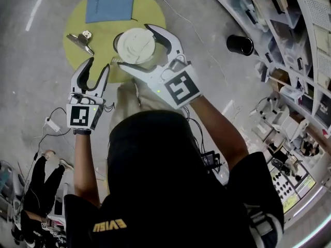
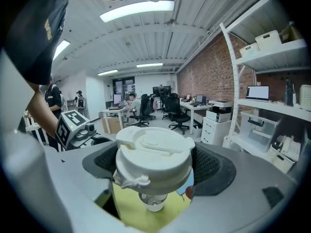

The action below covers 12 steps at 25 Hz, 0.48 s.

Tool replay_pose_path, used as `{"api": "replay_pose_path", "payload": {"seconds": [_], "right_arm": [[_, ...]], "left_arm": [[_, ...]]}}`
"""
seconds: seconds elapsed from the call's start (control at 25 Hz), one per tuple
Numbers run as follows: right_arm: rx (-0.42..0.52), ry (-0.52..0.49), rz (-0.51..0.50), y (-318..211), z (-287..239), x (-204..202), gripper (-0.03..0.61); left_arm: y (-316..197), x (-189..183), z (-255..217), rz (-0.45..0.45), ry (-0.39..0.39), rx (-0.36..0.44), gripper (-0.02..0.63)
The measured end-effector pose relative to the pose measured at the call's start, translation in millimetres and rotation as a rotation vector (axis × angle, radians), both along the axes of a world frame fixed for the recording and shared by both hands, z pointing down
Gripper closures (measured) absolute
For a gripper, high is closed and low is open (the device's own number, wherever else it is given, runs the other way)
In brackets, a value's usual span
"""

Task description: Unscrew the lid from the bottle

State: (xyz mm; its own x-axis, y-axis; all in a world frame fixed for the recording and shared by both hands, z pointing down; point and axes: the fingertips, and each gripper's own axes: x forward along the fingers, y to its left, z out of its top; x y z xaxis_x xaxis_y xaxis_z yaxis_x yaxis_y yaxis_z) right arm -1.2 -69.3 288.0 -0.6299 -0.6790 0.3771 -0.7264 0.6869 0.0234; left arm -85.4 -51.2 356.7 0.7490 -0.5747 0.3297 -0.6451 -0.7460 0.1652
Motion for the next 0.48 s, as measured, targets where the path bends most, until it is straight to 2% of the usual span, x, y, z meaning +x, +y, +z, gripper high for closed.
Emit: {"api": "replay_pose_path", "payload": {"seconds": [0.12, 0.24, 0.32, 0.48], "right_arm": [[0.047, -0.011, 0.013, 11.8, -34.0, 18.0, 0.126], [0.079, -0.017, 0.05, 13.4, -66.3, 24.8, 0.126], [0.099, -0.006, 0.069, 11.9, -83.3, 26.1, 0.126], [0.155, -0.02, 0.108, 13.6, -105.3, 37.0, 0.126]], "left_arm": [[17.9, 14.3, -31.0, 0.009, 0.009, 0.018, 0.431], [24.7, 13.3, -57.9, 0.02, -0.044, 0.049, 0.568], [27.4, 8.8, -77.3, 0.018, -0.04, 0.076, 0.59], [30.3, 6.7, -98.9, -0.024, -0.036, 0.111, 0.595]]}}
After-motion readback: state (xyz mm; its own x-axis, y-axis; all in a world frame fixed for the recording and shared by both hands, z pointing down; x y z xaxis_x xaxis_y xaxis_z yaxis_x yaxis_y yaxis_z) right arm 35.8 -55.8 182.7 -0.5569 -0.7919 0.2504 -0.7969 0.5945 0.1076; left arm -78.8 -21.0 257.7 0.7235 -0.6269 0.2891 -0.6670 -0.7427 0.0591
